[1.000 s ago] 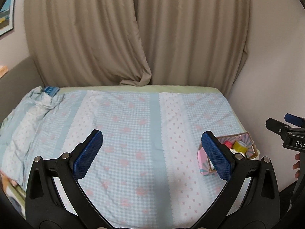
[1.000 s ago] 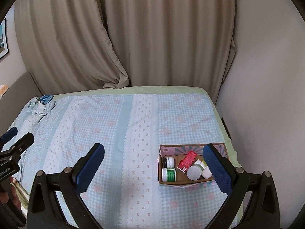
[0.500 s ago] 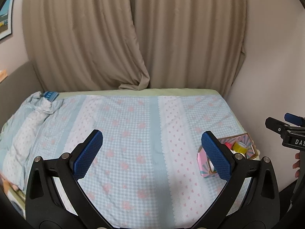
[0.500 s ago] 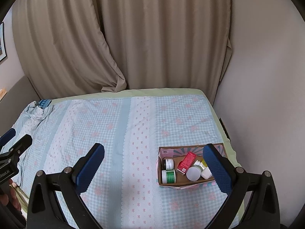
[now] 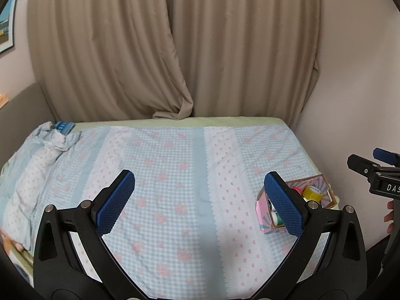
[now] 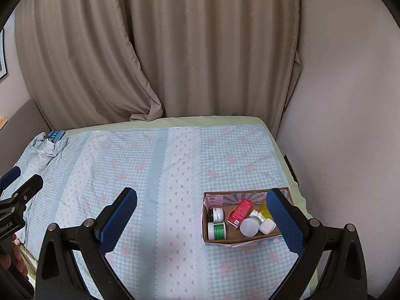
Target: Organize rigid objects
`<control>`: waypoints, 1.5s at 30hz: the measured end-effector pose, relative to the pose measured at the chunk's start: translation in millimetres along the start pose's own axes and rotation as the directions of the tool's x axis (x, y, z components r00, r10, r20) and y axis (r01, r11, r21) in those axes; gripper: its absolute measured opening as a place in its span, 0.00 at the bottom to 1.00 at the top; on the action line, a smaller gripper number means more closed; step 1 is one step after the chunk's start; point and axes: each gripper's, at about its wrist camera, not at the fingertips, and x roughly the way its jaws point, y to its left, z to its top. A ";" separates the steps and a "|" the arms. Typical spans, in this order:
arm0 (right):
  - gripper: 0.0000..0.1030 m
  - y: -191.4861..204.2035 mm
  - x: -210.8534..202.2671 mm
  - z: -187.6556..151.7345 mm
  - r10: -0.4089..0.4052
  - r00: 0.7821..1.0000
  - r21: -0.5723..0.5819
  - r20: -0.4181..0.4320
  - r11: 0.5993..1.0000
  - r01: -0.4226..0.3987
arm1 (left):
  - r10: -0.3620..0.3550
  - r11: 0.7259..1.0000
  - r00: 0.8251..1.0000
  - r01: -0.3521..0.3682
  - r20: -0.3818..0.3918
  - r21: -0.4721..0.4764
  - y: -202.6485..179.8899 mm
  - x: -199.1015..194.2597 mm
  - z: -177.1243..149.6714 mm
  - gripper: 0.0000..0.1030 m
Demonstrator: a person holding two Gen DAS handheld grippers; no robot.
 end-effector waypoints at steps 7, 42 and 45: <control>1.00 -1.1 -0.1 -0.2 0.003 1.000 0.002 0.000 1.000 -0.003 | 0.003 1.000 1.000 -0.003 0.004 0.001 1.3 -0.7 -0.9 1.00; 1.00 8.3 15.2 14.2 -0.018 1.000 0.009 0.003 1.000 0.018 | 0.038 0.999 0.997 -0.036 0.070 -0.032 11.8 9.9 6.1 1.00; 1.00 10.7 18.2 15.5 -0.029 1.000 0.018 -0.002 0.999 0.029 | 0.016 0.999 0.999 -0.014 0.049 -0.040 18.9 20.1 6.4 1.00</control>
